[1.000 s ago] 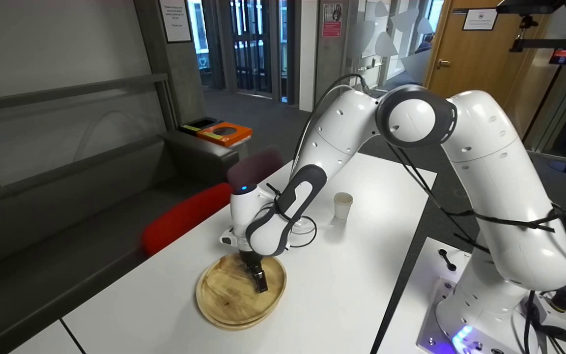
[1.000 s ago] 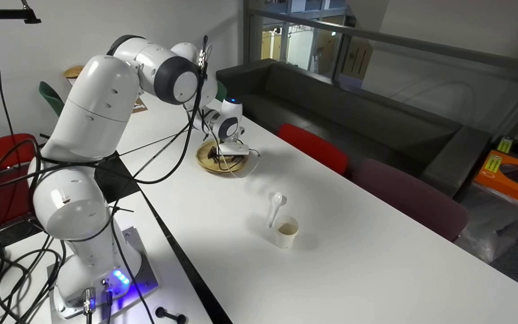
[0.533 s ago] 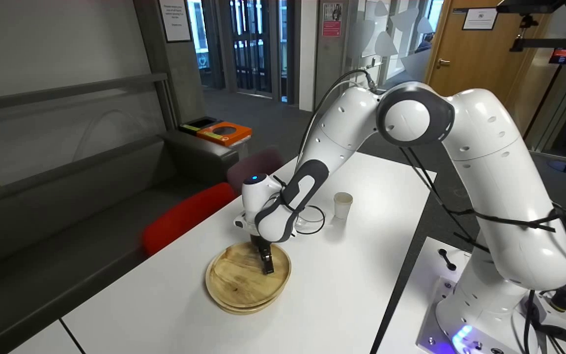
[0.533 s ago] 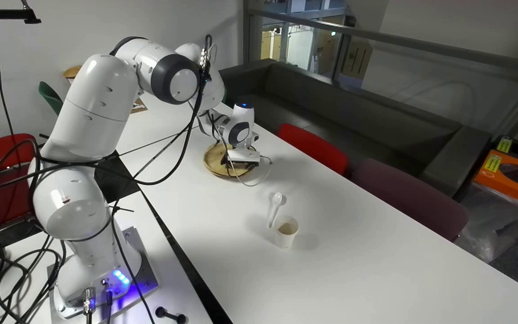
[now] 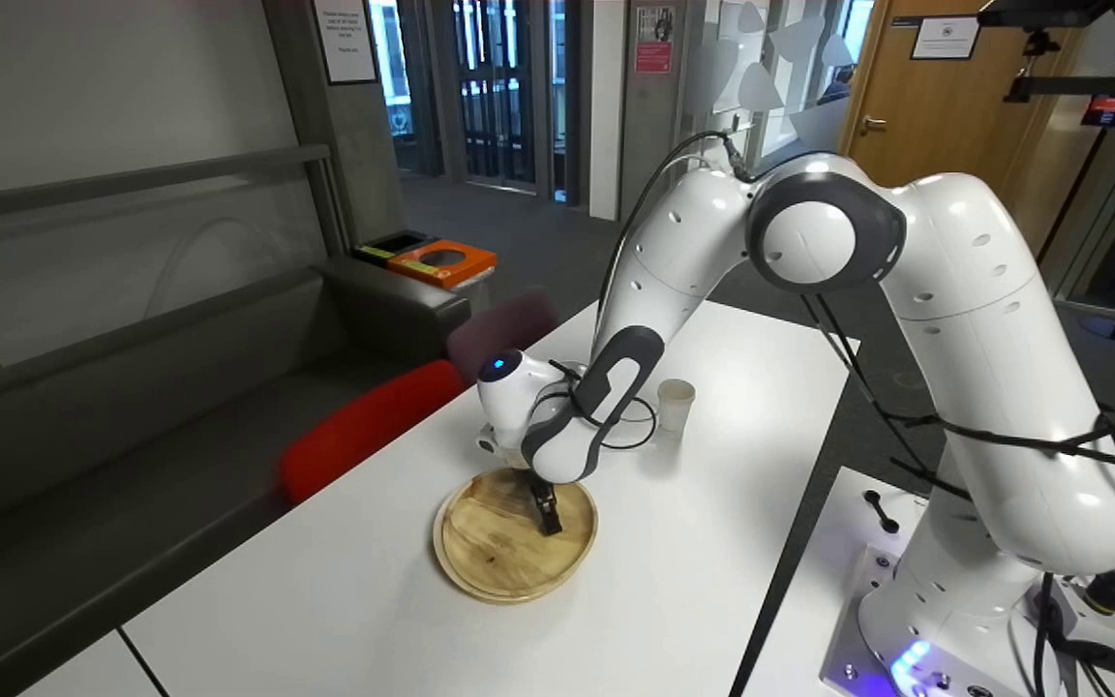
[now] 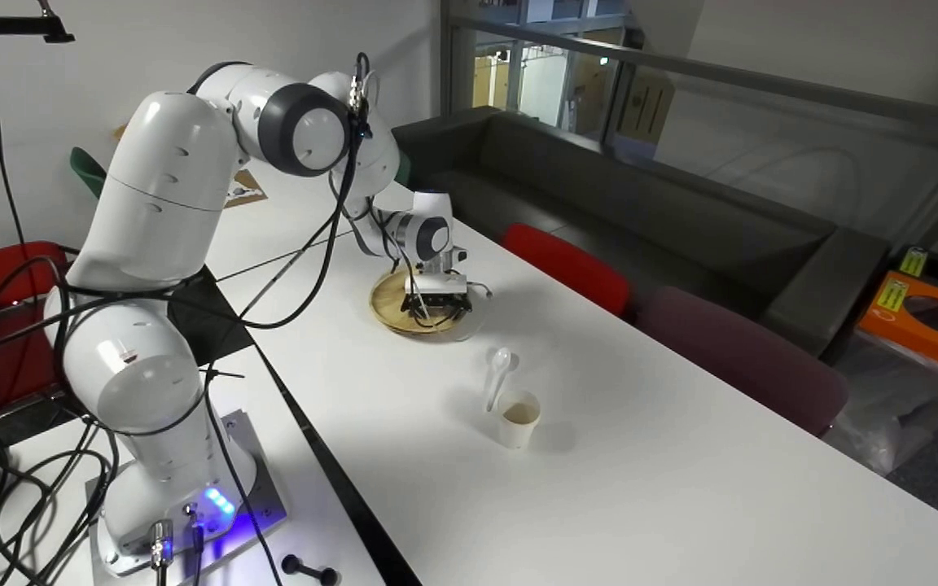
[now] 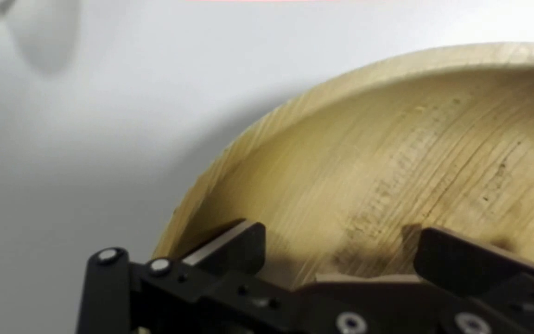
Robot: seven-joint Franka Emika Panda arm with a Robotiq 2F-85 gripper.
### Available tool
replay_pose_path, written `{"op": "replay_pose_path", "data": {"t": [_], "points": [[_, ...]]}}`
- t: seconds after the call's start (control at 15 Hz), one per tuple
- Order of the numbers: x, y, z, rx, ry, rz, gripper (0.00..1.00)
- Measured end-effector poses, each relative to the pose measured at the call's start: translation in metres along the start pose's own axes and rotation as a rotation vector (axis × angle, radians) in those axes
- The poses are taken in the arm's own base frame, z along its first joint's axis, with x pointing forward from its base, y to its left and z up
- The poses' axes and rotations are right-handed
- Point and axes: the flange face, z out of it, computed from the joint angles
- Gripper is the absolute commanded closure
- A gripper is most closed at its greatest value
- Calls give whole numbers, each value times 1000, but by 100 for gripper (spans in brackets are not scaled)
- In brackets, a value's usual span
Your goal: Put the right plate on the left plate, then move the plates to the right
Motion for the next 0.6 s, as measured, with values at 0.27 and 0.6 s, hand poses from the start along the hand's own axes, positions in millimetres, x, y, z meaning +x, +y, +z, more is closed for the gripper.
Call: {"op": "replay_pose_path", "data": {"t": [0.27, 0.6], "points": [[-5, -27, 5, -92, -175, -5, 0], [-30, -37, 23, -150, -414, 39, 0]]}}
